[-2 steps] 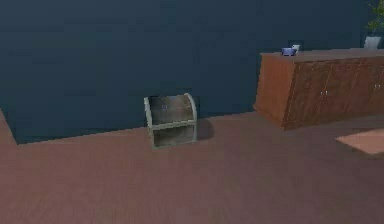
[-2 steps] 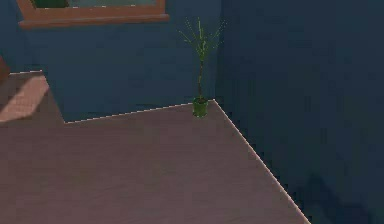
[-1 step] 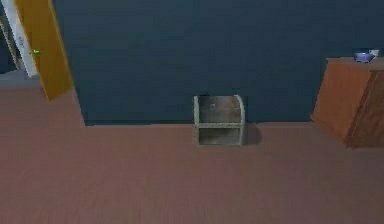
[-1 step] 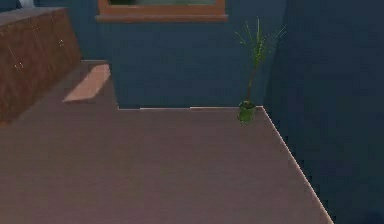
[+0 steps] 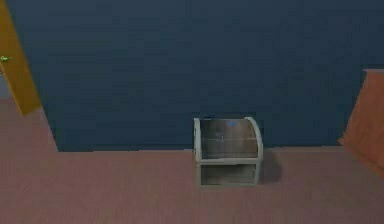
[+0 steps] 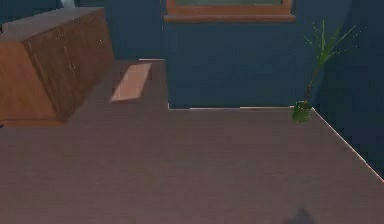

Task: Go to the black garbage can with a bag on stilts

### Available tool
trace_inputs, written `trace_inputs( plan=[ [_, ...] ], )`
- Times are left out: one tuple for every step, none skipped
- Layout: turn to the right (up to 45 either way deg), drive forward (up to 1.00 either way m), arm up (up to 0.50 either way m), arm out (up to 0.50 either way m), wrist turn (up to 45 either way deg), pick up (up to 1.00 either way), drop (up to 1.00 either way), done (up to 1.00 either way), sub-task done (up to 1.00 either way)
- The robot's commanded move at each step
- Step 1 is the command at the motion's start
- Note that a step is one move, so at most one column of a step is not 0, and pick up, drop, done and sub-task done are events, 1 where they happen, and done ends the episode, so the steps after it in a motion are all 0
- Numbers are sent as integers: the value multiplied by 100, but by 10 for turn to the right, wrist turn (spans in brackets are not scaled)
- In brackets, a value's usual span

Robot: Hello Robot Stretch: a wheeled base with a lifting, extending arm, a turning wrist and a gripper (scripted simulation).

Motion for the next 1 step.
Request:
trace_inputs(
  plan=[
    [-420,0,0,0,0,0,0,0,0]
  ],
)
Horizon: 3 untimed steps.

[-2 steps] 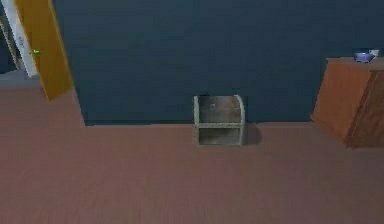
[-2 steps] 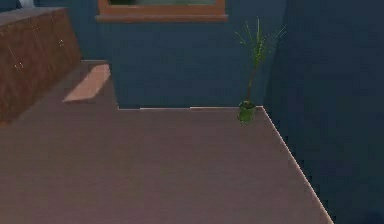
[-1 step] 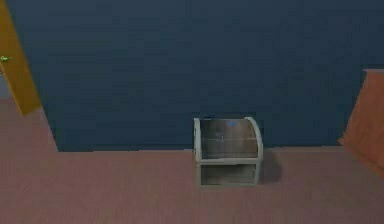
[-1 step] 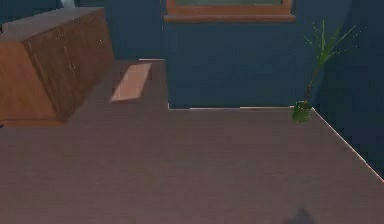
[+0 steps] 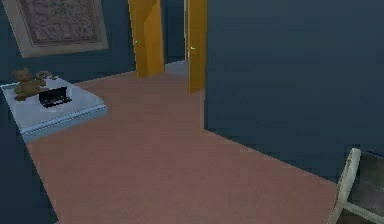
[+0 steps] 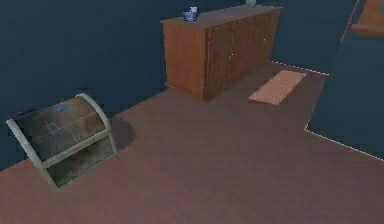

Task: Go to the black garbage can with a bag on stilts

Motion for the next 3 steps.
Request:
trace_inputs(
  plan=[
    [0,50,0,0,0,0,0,0,0],
    [-120,0,0,0,0,0,0,0,0],
    [0,100,0,0,0,0,0,0,0]
  ],
)
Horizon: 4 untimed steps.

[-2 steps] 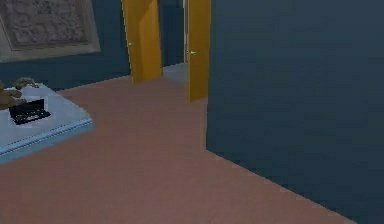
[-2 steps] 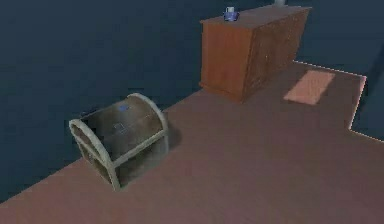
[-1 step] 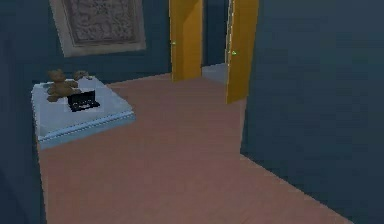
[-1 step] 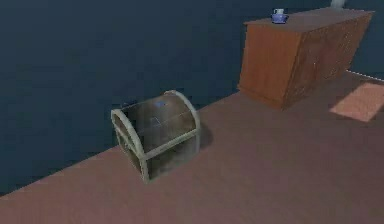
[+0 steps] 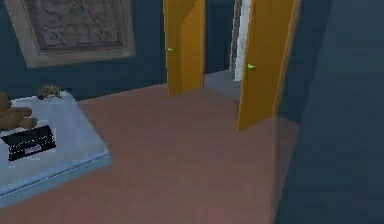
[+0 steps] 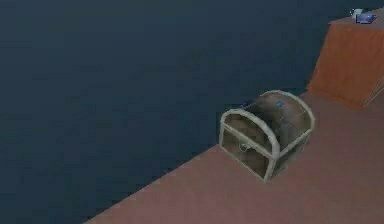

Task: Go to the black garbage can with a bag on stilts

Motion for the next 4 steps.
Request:
trace_inputs(
  plan=[
    [0,90,0,0,0,0,0,0,0],
    [-60,0,0,0,0,0,0,0,0],
    [0,100,0,0,0,0,0,0,0],
    [-180,0,0,0,0,0,0,0,0]
  ],
)
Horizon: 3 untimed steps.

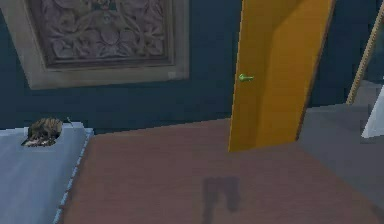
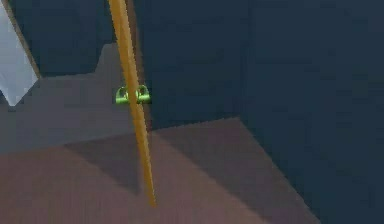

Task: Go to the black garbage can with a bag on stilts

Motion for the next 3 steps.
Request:
trace_inputs(
  plan=[
    [0,15,0,0,0,0,0,0,0],
    [330,0,0,0,0,0,0,0,0],
    [0,95,0,0,0,0,0,0,0]
  ],
)
